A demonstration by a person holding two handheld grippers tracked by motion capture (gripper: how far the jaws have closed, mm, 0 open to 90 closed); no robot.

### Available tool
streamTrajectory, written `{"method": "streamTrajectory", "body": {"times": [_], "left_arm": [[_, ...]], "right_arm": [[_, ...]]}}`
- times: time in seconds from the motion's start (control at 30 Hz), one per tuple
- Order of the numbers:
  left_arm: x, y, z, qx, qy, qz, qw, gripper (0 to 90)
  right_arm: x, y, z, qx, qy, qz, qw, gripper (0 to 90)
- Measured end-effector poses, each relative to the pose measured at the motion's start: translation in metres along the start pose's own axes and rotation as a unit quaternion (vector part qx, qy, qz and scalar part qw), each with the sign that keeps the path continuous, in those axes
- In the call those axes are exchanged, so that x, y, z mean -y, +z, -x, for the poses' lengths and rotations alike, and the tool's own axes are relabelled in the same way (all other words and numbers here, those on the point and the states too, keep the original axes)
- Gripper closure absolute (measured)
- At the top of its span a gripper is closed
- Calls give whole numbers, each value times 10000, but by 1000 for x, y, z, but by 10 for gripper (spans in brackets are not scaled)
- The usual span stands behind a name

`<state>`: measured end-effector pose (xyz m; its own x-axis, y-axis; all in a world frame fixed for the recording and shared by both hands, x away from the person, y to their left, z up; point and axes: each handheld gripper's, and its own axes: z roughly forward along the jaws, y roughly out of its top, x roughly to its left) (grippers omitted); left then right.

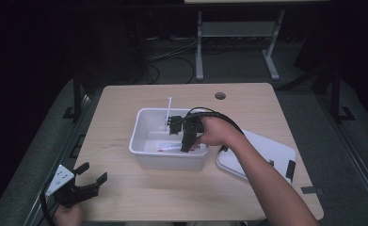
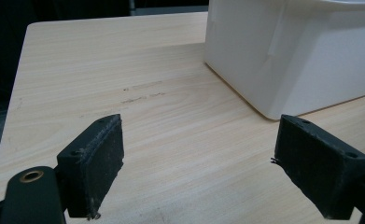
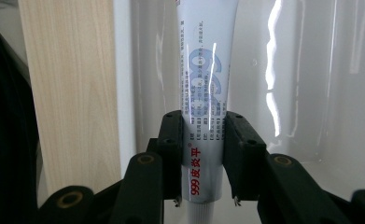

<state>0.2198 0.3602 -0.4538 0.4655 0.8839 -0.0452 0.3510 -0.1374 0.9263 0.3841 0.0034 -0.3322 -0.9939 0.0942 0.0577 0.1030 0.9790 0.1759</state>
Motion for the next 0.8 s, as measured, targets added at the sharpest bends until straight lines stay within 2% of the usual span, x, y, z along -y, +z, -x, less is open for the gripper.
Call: {"method": "streamTrajectory", "body": {"times": [0.2, 0.53, 0.8], "left_arm": [[0, 0, 0, -1, -4, -4, 10000, 150], [0, 0, 0, -2, -4, -2, 10000, 150], [0, 0, 0, 0, -1, -8, 10000, 150]], "right_arm": [[4, 7, 4, -45, 107, -16, 9999, 693], [3, 20, 7, -81, 73, -87, 9999, 693], [7, 32, 11, -166, 169, -103, 9997, 693]]}}
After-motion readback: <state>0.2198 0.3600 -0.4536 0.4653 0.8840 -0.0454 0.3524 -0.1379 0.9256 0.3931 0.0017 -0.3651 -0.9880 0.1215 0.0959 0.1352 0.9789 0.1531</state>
